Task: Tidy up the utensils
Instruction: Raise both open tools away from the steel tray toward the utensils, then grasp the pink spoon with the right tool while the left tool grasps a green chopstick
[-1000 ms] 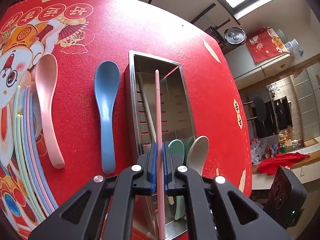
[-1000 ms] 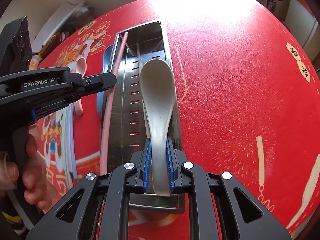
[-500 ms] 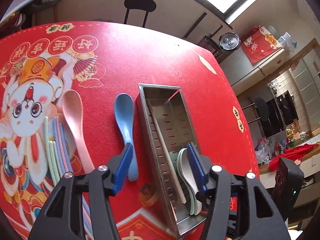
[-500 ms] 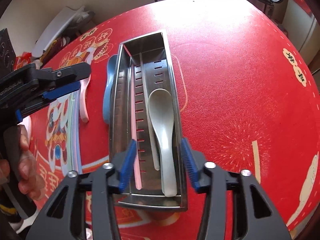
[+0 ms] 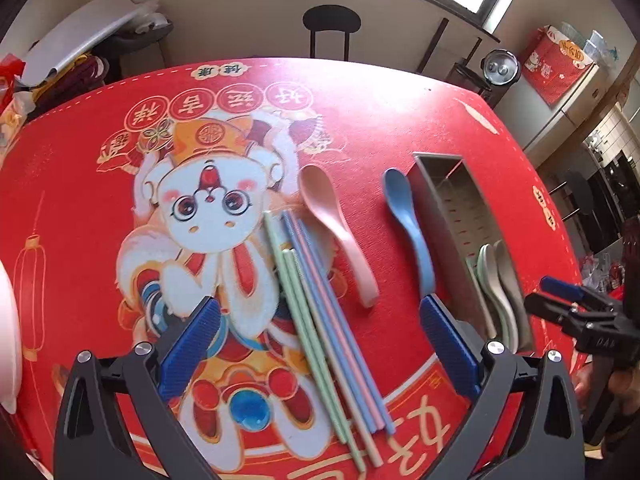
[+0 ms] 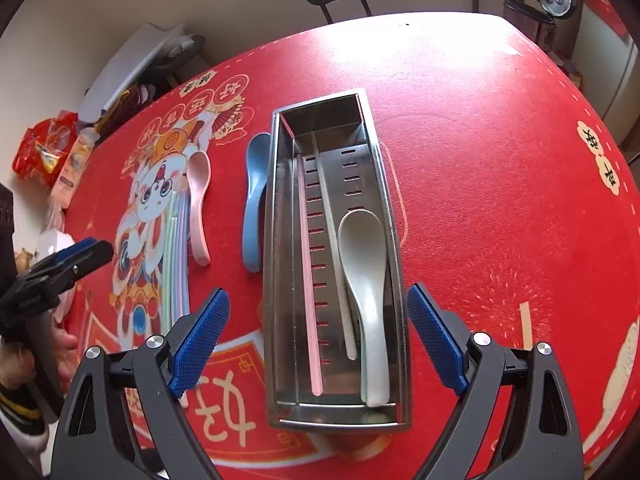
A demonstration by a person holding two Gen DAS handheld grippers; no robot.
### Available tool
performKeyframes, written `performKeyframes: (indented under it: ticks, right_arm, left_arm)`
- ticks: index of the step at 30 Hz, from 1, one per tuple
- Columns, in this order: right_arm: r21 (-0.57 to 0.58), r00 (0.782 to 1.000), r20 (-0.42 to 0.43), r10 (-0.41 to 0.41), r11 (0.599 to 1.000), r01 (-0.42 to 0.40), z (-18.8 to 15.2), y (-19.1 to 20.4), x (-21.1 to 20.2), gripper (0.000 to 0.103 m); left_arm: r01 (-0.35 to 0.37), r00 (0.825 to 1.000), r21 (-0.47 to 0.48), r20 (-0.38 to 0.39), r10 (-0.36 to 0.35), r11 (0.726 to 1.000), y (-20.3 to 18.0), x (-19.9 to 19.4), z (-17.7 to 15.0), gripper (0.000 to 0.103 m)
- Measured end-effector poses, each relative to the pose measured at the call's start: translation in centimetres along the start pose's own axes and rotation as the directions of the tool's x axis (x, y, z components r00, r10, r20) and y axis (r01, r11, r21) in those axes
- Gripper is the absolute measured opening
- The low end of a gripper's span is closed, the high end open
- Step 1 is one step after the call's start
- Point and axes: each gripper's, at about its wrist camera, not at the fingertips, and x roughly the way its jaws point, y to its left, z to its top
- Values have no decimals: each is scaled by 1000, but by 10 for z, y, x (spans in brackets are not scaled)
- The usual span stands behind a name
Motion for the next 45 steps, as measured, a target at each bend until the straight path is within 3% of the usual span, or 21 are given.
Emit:
performKeyframes:
  ticks: [5,8,14,21,23,26,28,31,45]
  right_arm:
    - [-18,1000,0,3,1000,-3,1,12,4,88]
    - [-28,999,-9,49,998,-49,4,22,9,88]
    - [-136,997,-50,66,988,-72,16,57,21,88]
    - [-213,996,-86,-1,977,-18,21,85,39,88]
    - [-237,995,-96,-13,971,-10,22,89,43,88]
    - [-245,994,-105,3,969,-29,23,91,46,88]
    - [-241,995,-104,5,970,-30,24,91,48,88]
    - [-254,995,-98,-24,967,-2,25,91,50,88]
    - [-242,994,-93,-50,970,26,28,88,54,88]
  left_arm:
    - [-31,1000,-50,0,31,998,23,-1,-23,97]
    - [-40,999,-64,3,41,997,27,0,-35,97]
    - [-83,995,-75,-62,78,994,30,19,-55,97]
    - [-66,996,-106,-73,59,992,28,28,-61,96]
    - [-67,996,-101,-68,61,993,26,29,-59,91]
    - [-65,995,-112,-77,56,992,27,34,-54,75]
    - [-38,996,-125,-80,28,991,29,37,-52,59]
    - [-10,997,-116,-80,1,993,25,41,-50,49]
    - [-60,996,-90,-75,53,994,17,51,-45,35]
